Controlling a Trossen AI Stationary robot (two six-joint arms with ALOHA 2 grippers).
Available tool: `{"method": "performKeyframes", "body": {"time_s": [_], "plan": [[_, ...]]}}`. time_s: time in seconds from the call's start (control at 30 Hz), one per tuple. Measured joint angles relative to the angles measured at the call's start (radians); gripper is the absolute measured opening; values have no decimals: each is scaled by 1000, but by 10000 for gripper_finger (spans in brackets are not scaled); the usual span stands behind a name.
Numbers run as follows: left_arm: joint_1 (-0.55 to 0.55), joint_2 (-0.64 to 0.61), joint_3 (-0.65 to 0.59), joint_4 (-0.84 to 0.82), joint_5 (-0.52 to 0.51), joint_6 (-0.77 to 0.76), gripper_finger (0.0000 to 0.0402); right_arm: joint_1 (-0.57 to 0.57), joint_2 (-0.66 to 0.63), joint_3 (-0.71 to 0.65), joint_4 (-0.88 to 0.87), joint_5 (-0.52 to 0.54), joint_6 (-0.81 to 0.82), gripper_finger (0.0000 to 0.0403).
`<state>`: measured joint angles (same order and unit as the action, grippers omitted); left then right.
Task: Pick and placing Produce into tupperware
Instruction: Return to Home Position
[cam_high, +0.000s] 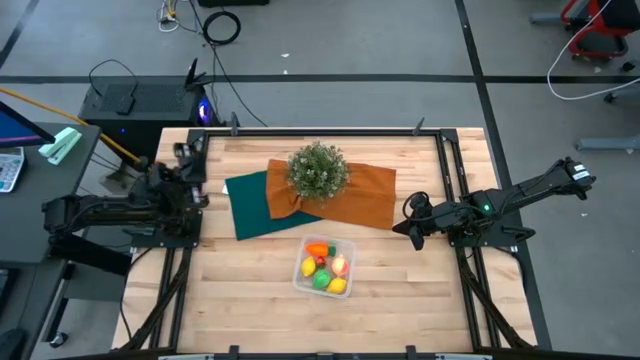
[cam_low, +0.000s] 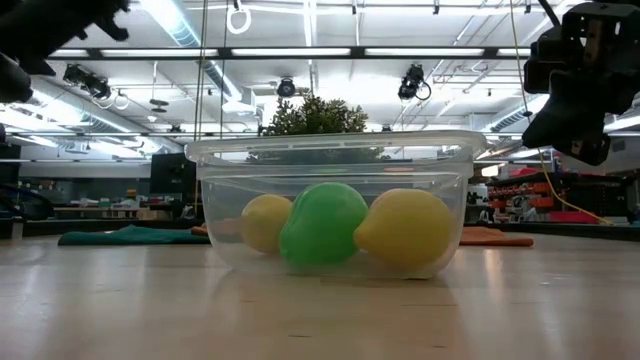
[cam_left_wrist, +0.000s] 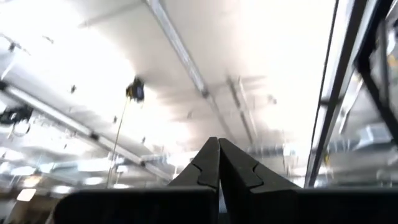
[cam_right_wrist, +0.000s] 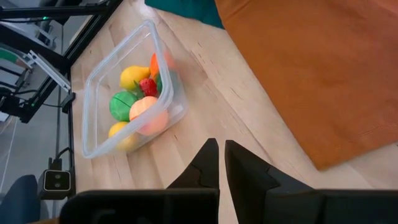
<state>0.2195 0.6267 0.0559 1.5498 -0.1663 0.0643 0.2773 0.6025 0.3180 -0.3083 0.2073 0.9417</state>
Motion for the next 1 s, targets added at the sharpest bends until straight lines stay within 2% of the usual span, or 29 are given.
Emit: {"method": "performKeyframes", "body": {"time_s": [0.27,0.43,0.53,0.8,1.0], "plan": [[0,-196,0,-52,33,14,9,0,0,0,0,0,0,0],[0,-308,0,-60,33,74,6,0,0,0,0,0,0,0],[0,-375,0,-118,33,78,5,0,0,0,0,0,1,0],[0,-561,0,-622,40,-18,4,0,0,0,0,1,1,0],[0,-625,0,-880,41,-72,5,0,0,0,0,1,2,0]]}}
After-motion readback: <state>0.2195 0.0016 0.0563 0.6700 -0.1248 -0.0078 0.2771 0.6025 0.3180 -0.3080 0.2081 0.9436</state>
